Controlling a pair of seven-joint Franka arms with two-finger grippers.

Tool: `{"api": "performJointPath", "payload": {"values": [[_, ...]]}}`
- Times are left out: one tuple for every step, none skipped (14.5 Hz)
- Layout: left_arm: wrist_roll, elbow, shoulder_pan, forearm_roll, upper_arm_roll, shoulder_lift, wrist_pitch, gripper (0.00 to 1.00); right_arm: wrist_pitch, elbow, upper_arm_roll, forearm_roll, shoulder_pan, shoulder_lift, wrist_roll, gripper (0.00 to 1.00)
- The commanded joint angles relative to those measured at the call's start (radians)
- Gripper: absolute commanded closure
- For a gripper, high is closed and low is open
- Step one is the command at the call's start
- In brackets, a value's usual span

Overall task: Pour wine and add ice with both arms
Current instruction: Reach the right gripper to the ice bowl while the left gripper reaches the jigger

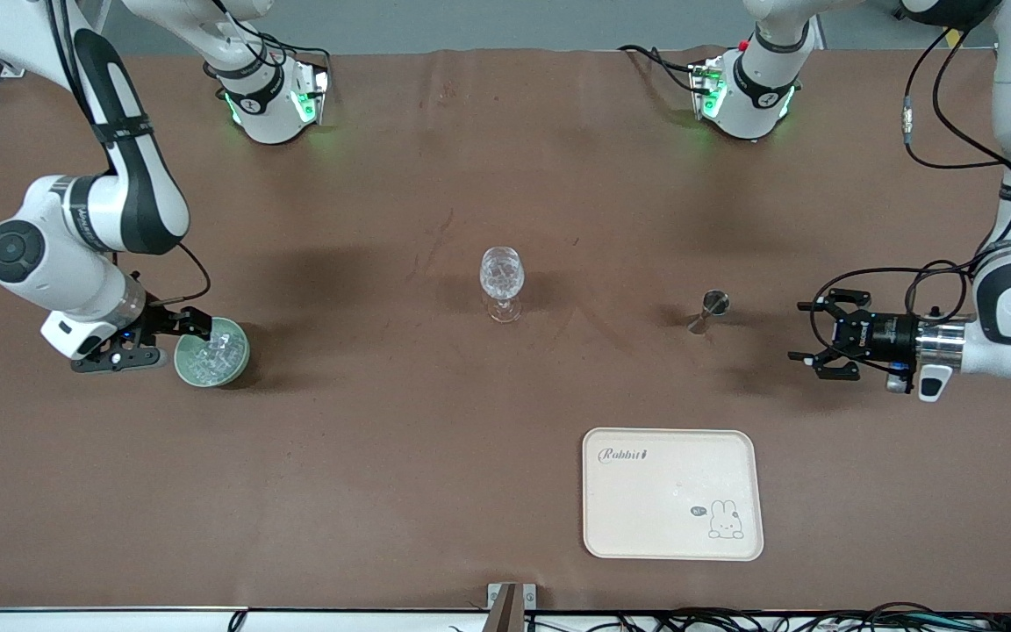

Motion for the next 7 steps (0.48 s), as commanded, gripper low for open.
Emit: {"api": "performJointPath", "payload": {"values": [[0.002,-0.025,0.006,-0.047,-0.004,0.031,0.003,0.07,0.046,-0.029,0.003,0.015,-0.002,0.015,-0.029,0.07],[0.005,-0.035,0.005,-0.053,-0.005,0.042,0.003,0.09,0.047,-0.032,0.003,0.015,-0.002,0.02,-0.029,0.14],[0.023,-0.045,0.0,-0.058,-0.007,0.047,0.003,0.1,0.05,-0.034,0.005,0.015,-0.004,0.032,-0.029,0.19],[0.046,-0.052,-0.004,-0.059,-0.007,0.052,0.003,0.12,0.06,-0.035,0.005,0.015,-0.004,0.041,-0.029,0.25],[0.06,-0.057,-0.006,-0.077,-0.008,0.062,0.003,0.13,0.067,-0.035,0.005,0.015,-0.004,0.053,-0.029,0.28],[0.071,-0.059,-0.006,-0.093,-0.01,0.071,0.003,0.14,0.073,-0.035,0.005,0.015,-0.004,0.061,-0.029,0.29],[0.086,-0.059,-0.007,-0.093,-0.011,0.081,0.003,0.17,0.086,-0.035,0.009,0.016,-0.002,0.07,-0.029,0.32]]}}
